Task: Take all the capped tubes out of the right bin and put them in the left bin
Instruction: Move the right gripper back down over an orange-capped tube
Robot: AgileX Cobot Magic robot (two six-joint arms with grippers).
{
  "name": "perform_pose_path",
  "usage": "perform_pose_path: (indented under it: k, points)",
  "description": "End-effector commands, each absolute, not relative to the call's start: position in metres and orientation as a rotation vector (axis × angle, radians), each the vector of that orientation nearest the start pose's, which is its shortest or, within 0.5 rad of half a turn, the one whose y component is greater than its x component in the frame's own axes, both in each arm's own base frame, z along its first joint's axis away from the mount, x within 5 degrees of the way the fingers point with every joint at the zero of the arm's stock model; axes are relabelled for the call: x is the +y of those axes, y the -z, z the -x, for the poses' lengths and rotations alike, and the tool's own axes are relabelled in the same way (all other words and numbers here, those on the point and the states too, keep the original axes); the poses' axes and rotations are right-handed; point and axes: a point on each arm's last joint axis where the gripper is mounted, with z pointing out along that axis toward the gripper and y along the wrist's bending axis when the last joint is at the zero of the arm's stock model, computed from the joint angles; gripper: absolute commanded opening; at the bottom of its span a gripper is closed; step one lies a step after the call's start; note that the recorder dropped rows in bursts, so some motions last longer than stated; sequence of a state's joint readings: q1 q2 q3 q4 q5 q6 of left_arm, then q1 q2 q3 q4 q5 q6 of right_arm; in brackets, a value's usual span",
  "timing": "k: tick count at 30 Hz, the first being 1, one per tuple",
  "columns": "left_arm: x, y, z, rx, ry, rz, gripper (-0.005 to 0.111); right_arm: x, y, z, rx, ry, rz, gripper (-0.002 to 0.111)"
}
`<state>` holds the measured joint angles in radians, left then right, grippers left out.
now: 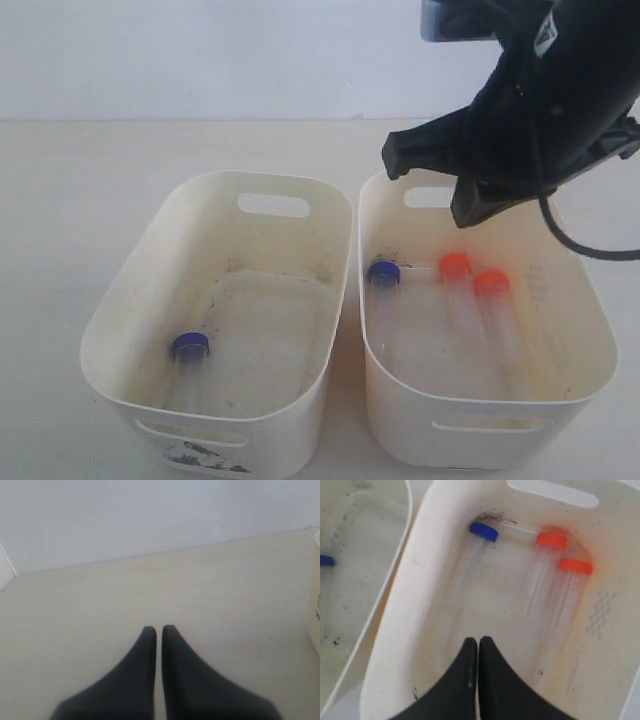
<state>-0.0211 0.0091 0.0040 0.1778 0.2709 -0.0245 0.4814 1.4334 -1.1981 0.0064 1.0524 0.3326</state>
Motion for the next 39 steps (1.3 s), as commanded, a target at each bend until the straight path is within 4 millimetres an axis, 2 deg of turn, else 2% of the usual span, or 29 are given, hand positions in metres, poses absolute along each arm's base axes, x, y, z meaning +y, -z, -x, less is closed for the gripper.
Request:
perform_pose_path:
  k: [1, 9, 16, 21, 28, 39]
  points:
    - [0.003, -0.189, -0.056, 1.747, -0.124, -0.102, 0.004, 0.133, -0.291, -0.261, 2.847, -0.158, 0.136, 0.0]
    - [0.003, -0.189, -0.056, 1.747, -0.124, -0.102, 0.004, 0.139, -0.257, -0.276, 2.964, -0.054, 0.149, 0.0]
    - [0.003, -0.189, -0.056, 1.747, -0.124, -0.102, 0.004, 0.139, -0.238, -0.284, 3.002, 0.036, 0.209, 0.0]
    - [0.003, -0.189, -0.056, 1.747, -0.124, -0.102, 0.004, 0.141, -0.228, -0.289, 3.011, 0.045, 0.246, 0.0]
    - [0.003, -0.189, -0.056, 1.747, -0.124, -0.102, 0.004, 0.131, -0.219, -0.3, 3.019, 0.028, 0.212, 0.0]
    - [0.003, -0.189, -0.056, 1.747, -0.124, -0.102, 0.004, 0.14, -0.19, -0.308, 3.074, -0.034, 0.219, 0.0]
